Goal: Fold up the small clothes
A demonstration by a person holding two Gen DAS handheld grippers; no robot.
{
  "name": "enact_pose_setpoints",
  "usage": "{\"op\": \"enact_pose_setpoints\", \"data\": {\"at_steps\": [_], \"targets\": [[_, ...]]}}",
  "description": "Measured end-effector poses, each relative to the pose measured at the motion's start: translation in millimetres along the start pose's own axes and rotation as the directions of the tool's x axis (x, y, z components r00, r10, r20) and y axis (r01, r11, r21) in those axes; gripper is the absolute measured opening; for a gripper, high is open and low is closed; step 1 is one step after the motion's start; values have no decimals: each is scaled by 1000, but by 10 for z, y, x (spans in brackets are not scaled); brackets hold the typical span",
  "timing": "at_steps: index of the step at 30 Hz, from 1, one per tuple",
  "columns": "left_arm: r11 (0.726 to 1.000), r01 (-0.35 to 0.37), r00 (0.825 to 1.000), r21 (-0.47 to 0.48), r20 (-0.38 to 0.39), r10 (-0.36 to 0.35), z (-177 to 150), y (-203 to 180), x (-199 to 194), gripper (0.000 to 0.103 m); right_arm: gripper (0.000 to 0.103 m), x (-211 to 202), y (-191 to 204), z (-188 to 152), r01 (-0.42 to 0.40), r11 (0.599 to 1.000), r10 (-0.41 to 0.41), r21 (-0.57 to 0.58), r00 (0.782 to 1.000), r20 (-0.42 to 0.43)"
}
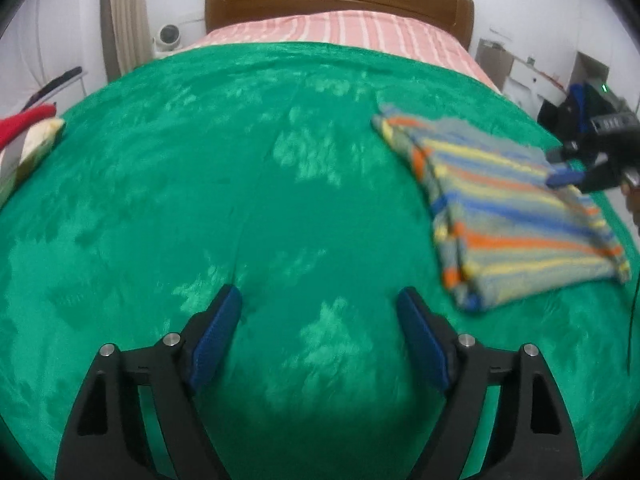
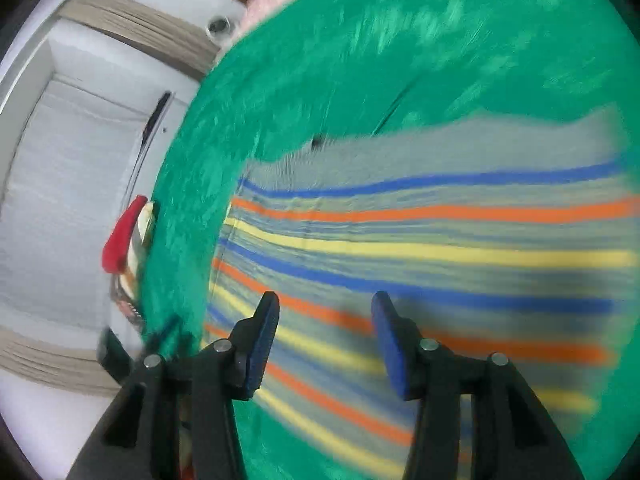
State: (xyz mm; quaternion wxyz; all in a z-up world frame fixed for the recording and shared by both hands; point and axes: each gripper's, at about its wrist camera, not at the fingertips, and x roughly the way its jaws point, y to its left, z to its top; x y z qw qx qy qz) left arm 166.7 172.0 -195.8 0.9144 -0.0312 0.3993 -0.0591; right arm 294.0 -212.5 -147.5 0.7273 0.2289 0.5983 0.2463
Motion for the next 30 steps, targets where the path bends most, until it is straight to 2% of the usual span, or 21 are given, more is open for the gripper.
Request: {"op": "enact_pose_setpoints", "data": {"at_steps": [1,2,3,4,5,7,9,10,11,13,14,15,16,17,20,22,23,25,26,28,30], "targets": [[1000,18,1000,-16,13,-18,9,25,-22,83,48,76,109,-19,-32,999,32,-27,999,-1],[999,29,999,-24,13,-29,18,42,-22,86,48,143,264,-122,-87,992,87,-93,996,-5],[999,41,999,-30,12,-40,19,58,-12,86,48,184,407,-291,-102,980,103,-170,995,-7],[999,44,999,-31,11,-43,15,54,-4,87,48,208,467,-440,-91,972,91,-218,996,-14],[999,45,999,-28,10,-45,18,42,13,88,48,294,535,-679,-52,958,37,-281,998,-58],[999,46,999,-17,7,-45,32,11,25,91,48,434,591,-1098,-7,931,-54,-365,986,-158],[999,40,999,-12,6,-40,42,-7,30,91,48,258,687,-1381,-12,897,-56,-442,988,-142],[999,38,999,-11,5,-38,44,-9,23,91,48,127,692,-1437,-25,896,-35,-444,991,-126],[999,33,999,-8,3,-33,50,-20,26,91,47,-49,672,-1455,-7,899,-21,-438,998,-57],[1000,3,1000,3,-5,-3,72,-68,2,91,51,-311,544,-1442,78,910,-41,-407,994,99],[1000,-21,1000,13,-9,21,90,-103,-22,91,57,-391,417,-1438,149,919,-93,-366,982,165],[999,-38,999,18,-11,38,116,-155,-67,91,58,-391,314,-1449,213,918,-159,-335,971,179],[999,-32,999,19,-10,32,138,-211,-124,91,58,-353,172,-1488,249,918,-216,-308,967,137],[1000,-10,1000,22,-7,10,170,-289,-184,91,57,-310,31,-1579,231,930,-223,-287,973,63],[992,71,997,101,23,-74,275,-758,-370,91,54,-551,-119,-1975,98,954,-94,-283,995,27],[968,132,990,216,17,-139,321,-1252,-394,91,53,-879,-242,-2246,91,964,-66,-248,992,106],[946,167,985,279,3,-175,327,-1536,-376,91,53,-1029,-286,-2334,105,966,-68,-238,985,159],[875,244,967,419,-39,-251,300,-2203,-292,91,54,-1385,-369,-2502,167,962,-100,-214,951,292],[836,272,960,478,-68,-273,269,-2503,-230,91,54,-1600,-449,-2601,198,960,-117,-197,925,360],[741,325,942,588,-136,-306,158,-3113,-51,85,55,-1922,-622,-2714,217,966,-133,-137,880,455],[671,351,934,654,-190,-304,32,-3582,145,80,59,-2067,-767,-2755,213,974,-147,-79,856,496]]}}
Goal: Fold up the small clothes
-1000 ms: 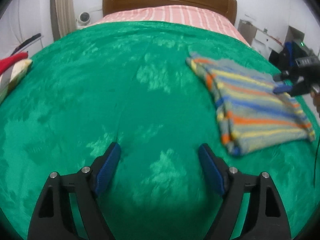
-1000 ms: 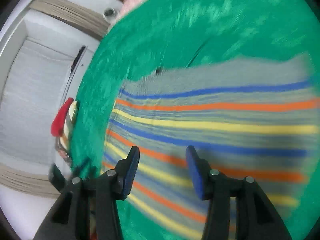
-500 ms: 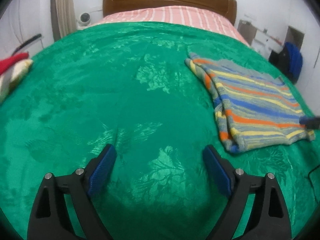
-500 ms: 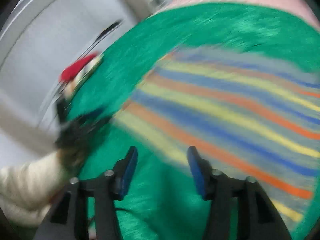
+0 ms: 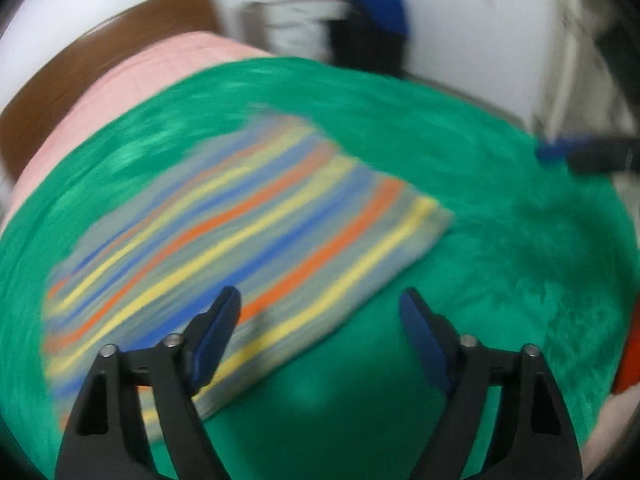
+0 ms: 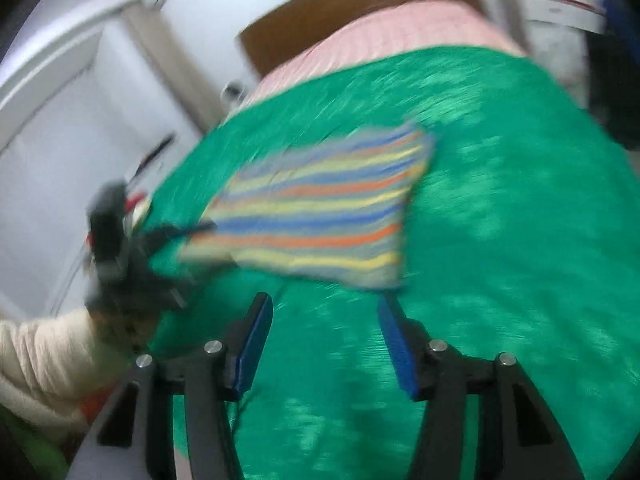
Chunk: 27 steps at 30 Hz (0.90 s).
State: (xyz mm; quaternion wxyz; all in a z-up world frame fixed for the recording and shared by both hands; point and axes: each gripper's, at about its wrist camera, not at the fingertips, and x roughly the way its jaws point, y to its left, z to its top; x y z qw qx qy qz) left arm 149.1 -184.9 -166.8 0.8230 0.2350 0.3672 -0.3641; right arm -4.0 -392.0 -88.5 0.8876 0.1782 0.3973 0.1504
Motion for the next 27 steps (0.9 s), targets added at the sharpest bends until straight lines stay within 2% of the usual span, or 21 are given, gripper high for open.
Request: {"op": "enact_pose_setpoints", "data": {"at_steps": [2,4,5,6,7,9,11,14,16,17,18,19,22,25,27], "targets": [[998,5,1000,67,-30,-3,139,-247,292,76,59,-98,-219,20,31,999,-31,44,999,13],[993,-31,999,116,-10,32,250,-427,451,65,59,-143,-433,115,30,997,-32,69,999,25],[993,-25,1000,114,-3,25,316,-464,496,35,59,-109,-480,176,20,996,-22,83,999,29],[994,-52,999,98,-4,53,337,-453,510,9,59,-33,-475,247,-1,995,-2,103,1000,30],[994,-83,996,74,-2,84,364,-436,520,9,59,77,-495,338,-30,991,26,128,999,29],[999,-27,999,-29,40,28,353,-336,440,8,59,344,-637,667,-109,979,108,171,994,14],[997,3,997,-79,76,3,297,-263,347,7,59,821,-752,983,-178,962,188,207,982,-30],[990,21,993,-136,120,-4,264,-166,256,7,59,1573,-881,1246,-196,938,238,286,964,-119],[980,42,990,-197,141,-14,248,-71,204,7,58,1995,-951,1373,-171,926,233,338,960,-155],[971,55,988,-235,153,-19,231,-2,154,6,45,2159,-937,1441,-179,923,245,342,956,-159],[958,68,985,-278,172,-20,189,80,67,6,14,2239,-884,1501,-162,932,223,323,962,-160],[945,80,981,-316,192,-19,139,172,-31,6,8,2273,-809,1561,-145,941,200,306,967,-157],[897,114,966,-427,259,0,-51,502,-402,6,8,2219,-370,1767,-192,954,224,230,967,-123],[850,114,956,-514,288,46,-338,841,-756,6,8,2256,294,1963,-220,970,232,101,963,-139],[805,111,956,-582,285,74,-591,1090,-935,6,8,2422,747,2045,-258,965,263,53,951,-165]]}}
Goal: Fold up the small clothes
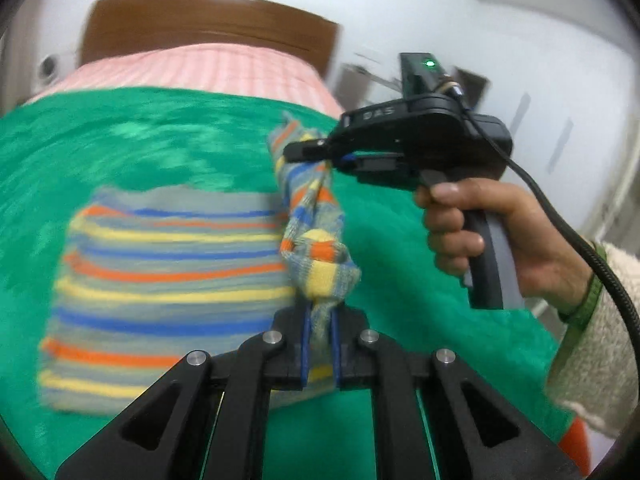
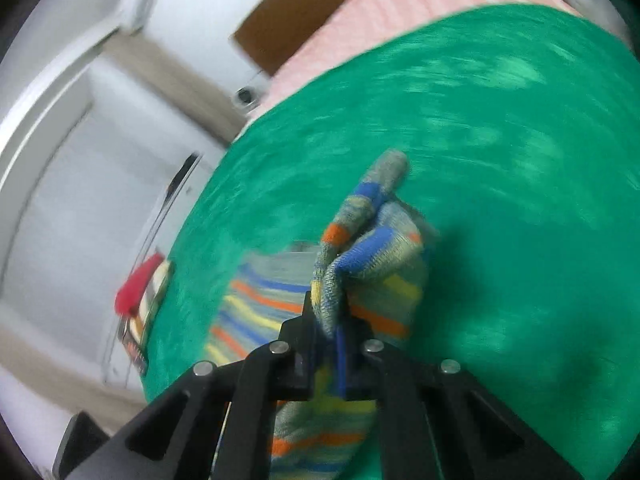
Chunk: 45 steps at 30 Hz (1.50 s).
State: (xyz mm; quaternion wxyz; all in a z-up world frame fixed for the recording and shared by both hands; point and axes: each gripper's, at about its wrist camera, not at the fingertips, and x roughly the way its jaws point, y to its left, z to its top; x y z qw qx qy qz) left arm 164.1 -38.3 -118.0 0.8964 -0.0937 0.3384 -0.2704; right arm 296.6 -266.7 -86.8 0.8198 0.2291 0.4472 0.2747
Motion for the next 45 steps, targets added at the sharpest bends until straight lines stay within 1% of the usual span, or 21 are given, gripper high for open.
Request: {"op": "enact_pose_setpoints", "data": {"at_steps": [3,7,10,12,14,15,16,17,18,22,23,24,25,27,29,30,33,35,36,38,45], "targets": [[993,-60,998,-106,0,61,-68,457,-212,6,8,572,551,82,-21,998,17,-65,998,-64],[965,-137,991,-223,-25,135,-238,981,-422,6,8,1282,953,26,-24,994,10,-106,991,-137],[952,-182,983,-245,-58,173,-296,1204,-429,7,8,1809,1162,-82,-8,992,-15,-129,985,-175],[945,-233,968,-230,-144,203,-375,1294,-335,16,9,2039,1205,-122,24,988,-52,-155,983,-177],[942,-244,962,-230,-177,206,-438,1387,-341,20,19,2208,1234,-174,39,989,-64,-141,982,-180],[944,-231,966,-235,-175,192,-458,1394,-388,30,34,2228,1211,-192,12,995,-29,-96,983,-181],[943,-237,964,-235,-175,199,-461,1380,-433,41,39,2200,1190,-189,-16,998,4,-69,985,-174],[939,-253,962,-232,-168,217,-460,1362,-484,64,40,2124,1206,-204,-48,997,39,-54,987,-154],[938,-257,963,-233,-145,228,-434,1378,-514,73,40,1998,1235,-214,-60,996,52,-64,991,-124],[936,-267,962,-231,-115,246,-426,1334,-609,73,40,1452,1320,-304,-42,986,29,-160,996,-84],[925,-304,951,-227,-133,279,-421,1359,-572,66,40,1319,1357,-398,-23,976,4,-217,996,-88],[906,-361,929,-220,-170,329,-428,1406,-522,47,40,1210,1387,-531,6,960,-35,-281,995,-97],[893,-390,915,-225,-206,348,-450,1455,-517,37,40,1155,1389,-638,28,947,-64,-320,992,-105],[889,-385,914,-249,-238,329,-527,1588,-524,29,40,1069,1296,-1009,69,923,-134,-378,980,-150],[891,-413,895,-188,-263,359,-549,1502,-548,25,39,1102,1121,-1379,143,909,-247,-391,941,-230],[892,-422,888,-164,-274,369,-534,1476,-547,24,39,1045,1070,-1508,160,903,-264,-398,939,-221],[882,-457,863,-120,-298,407,-566,1324,-741,29,39,750,1119,-1722,213,890,-292,-403,945,-147],[870,-484,850,-95,-286,442,-570,1233,-880,43,40,545,1138,-1787,252,901,-311,-353,943,-119],[868,-488,850,-92,-277,449,-526,1208,-915,54,48,493,1128,-1803,255,908,-306,-334,946,-108],[857,-507,844,-86,-252,474,-457,1184,-985,63,60,350,1113,-1871,269,919,-299,-288,952,-66],[839,-543,824,-42,-220,522,-258,1175,-967,64,63,228,981,-2059,309,930,-329,-200,942,-71]]}}
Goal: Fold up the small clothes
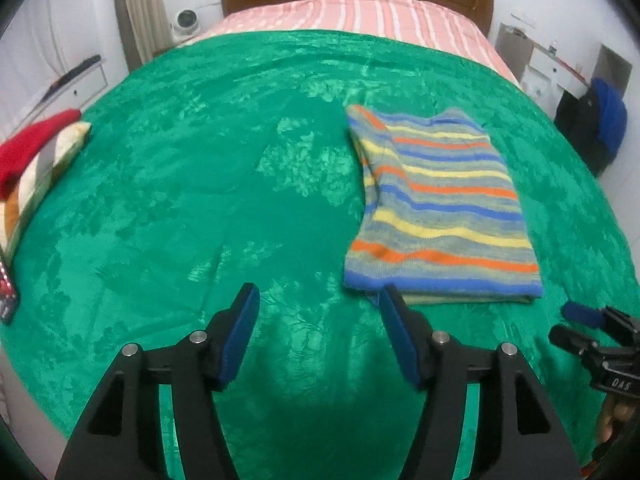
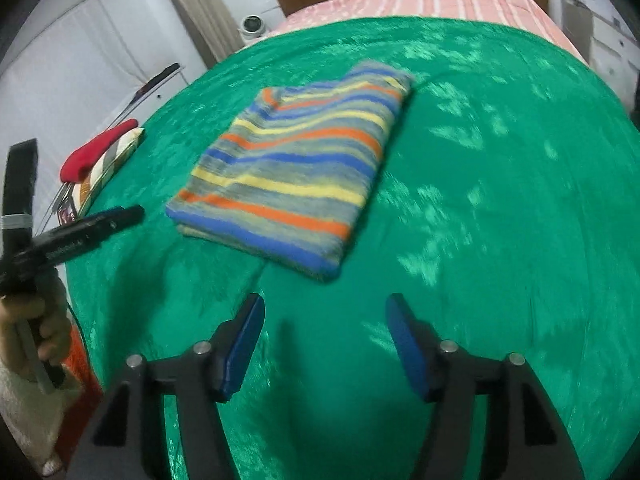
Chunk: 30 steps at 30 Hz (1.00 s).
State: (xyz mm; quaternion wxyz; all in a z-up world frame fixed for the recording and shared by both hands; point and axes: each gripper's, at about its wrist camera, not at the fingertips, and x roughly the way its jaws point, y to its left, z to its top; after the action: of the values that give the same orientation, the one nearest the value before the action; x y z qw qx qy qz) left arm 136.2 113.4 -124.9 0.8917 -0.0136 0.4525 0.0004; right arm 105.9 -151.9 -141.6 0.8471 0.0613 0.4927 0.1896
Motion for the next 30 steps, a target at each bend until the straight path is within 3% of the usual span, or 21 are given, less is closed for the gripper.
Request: {"op": "enact_pose_setpoints", "data": {"at_steps": [5,7,9,14,18,22,25,28,29,30], "targets": [[999,-31,999,37,13,31,6,-48,-18,65,63,-36,2,-104,7,1000,-7,2,1000,-3],[997,-44,999,59,19,43,-9,-72,0,74,64,-21,5,-124,10,1000,-10,1,1000,-3],[996,-34,999,82,14,33,-14,-84,60,90,68,-5,13,-137,9,1000,-9,1,1000,-5],[990,116,993,85,-43,-113,85,36,265,90,84,8,1,-133,-10,1000,10,11,1000,-1],[961,277,960,13,-59,-275,424,218,511,92,85,-5,-90,-76,-22,999,20,48,999,31],[946,324,942,-8,-88,-324,818,195,919,93,85,28,-276,245,-84,988,72,130,993,91],[937,350,918,-11,-193,-345,1023,47,1356,93,85,159,-464,636,-142,972,112,187,980,163],[942,336,925,14,-195,-327,1138,-89,1547,93,85,527,-634,1041,-211,949,182,232,973,141],[941,337,927,38,-189,-324,1169,-156,1562,90,84,716,-673,1176,-231,940,208,249,971,116],[940,338,928,55,-189,-322,1175,-204,1567,75,79,817,-679,1241,-242,936,222,255,970,103]]}}
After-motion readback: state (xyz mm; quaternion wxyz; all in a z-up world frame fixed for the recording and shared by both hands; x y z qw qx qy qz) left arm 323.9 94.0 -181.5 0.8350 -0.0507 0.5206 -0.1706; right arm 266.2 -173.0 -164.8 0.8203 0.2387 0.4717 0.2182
